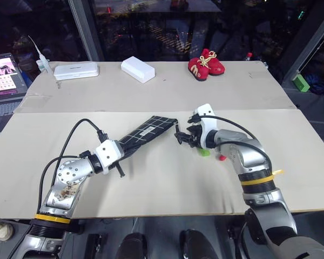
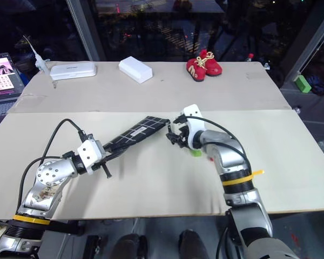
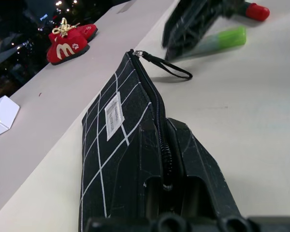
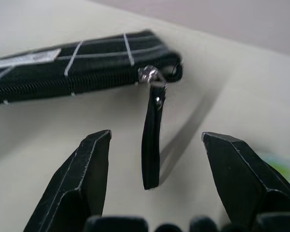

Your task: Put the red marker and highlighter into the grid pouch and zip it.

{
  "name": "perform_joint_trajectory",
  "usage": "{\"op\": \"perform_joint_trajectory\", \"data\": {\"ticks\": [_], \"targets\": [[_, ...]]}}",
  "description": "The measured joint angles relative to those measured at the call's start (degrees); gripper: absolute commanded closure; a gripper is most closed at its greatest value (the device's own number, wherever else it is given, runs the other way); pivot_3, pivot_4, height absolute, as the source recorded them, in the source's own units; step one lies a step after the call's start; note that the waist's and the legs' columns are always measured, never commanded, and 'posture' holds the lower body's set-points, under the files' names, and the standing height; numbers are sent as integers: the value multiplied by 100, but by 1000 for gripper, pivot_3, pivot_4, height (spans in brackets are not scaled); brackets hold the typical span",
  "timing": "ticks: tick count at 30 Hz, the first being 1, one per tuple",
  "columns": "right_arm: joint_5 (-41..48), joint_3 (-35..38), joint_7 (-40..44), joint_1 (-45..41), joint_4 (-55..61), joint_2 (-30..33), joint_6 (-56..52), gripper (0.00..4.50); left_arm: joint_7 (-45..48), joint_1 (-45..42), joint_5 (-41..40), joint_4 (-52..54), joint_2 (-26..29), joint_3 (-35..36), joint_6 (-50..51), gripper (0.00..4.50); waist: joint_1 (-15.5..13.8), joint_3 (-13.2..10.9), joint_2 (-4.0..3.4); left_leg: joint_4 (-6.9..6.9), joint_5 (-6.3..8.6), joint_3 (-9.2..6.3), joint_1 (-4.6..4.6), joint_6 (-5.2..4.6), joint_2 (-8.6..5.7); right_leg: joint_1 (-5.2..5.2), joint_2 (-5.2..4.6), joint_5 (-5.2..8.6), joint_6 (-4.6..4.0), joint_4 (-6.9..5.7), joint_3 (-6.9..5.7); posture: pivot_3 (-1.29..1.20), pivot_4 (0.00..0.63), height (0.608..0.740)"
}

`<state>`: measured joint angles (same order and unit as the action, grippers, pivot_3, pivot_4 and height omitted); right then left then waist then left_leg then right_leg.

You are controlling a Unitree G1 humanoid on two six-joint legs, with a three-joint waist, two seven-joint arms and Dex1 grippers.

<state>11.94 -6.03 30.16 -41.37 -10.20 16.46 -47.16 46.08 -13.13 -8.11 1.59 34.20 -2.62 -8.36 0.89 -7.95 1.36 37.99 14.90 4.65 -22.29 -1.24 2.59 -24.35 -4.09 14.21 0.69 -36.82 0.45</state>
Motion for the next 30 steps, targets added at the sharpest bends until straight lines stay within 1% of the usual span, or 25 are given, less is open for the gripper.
{"op": "perform_joint_trajectory", "data": {"ticks": [4, 7, 9, 10, 16, 18, 28, 30], "targets": [[-69, -13, -37, -118, -486, -75, 311, 1127, -3, 4, -41, 96, -44, 2, 96, 4500, 2, 0, 0, 0, 0, 0, 4, 0, 0, 2, 1, 0, 0, -2, 2, 0, 150, 740], [-138, -6, -70, -335, -996, -249, 566, 1127, -7, 42, -52, 160, -73, 0, 107, 4500, 37, 0, 0, 0, 0, 4, 7, 0, 3, 1, 5, 0, 0, -4, 10, 0, 150, 740], [-170, -7, -73, -460, -1211, -324, 729, 1636, -8, 70, -53, 236, -117, -19, 112, 4500, 43, 0, 0, 0, 0, 3, 6, 0, 5, 0, 7, 0, 0, -4, 10, 0, 150, 740], [-175, -7, -68, -496, -1259, -347, 807, 1769, -9, 71, -54, 248, -122, -19, 117, 4500, 40, 0, 0, 0, 0, 3, 5, 0, 6, -1, 7, 0, 0, -4, 9, 0, 150, 740], [-178, -10, 58, -516, -1280, -355, 1060, 3836, -22, 80, -53, 255, -122, -18, 120, 4500, 20, 0, 0, 0, 0, 3, 5, 0, 4, 0, 2, -1, 1, -5, 10, 0, 150, 740], [-178, -11, 151, -515, -1279, -311, 1096, 4461, -22, 87, -53, 255, -120, -17, 120, 4500, 17, 0, 0, 0, 0, 3, 5, 0, 4, 0, 2, -1, 1, -5, 10, 0, 150, 740], [-171, -139, 633, -494, -987, -144, 1114, 4461, -29, 111, -52, 256, -118, -14, 120, 4500, 23, 0, -1, 0, 0, 3, 6, 0, 6, 0, 4, -1, 1, -6, 11, 0, 150, 740], [-171, -285, 744, -493, -819, -165, 949, 4461, -29, 113, -51, 256, -117, -11, 120, 4500, 26, 0, -1, 0, 0, 3, 6, 0, 7, -1, 5, -1, 1, -7, 11, 0, 150, 740]]}}
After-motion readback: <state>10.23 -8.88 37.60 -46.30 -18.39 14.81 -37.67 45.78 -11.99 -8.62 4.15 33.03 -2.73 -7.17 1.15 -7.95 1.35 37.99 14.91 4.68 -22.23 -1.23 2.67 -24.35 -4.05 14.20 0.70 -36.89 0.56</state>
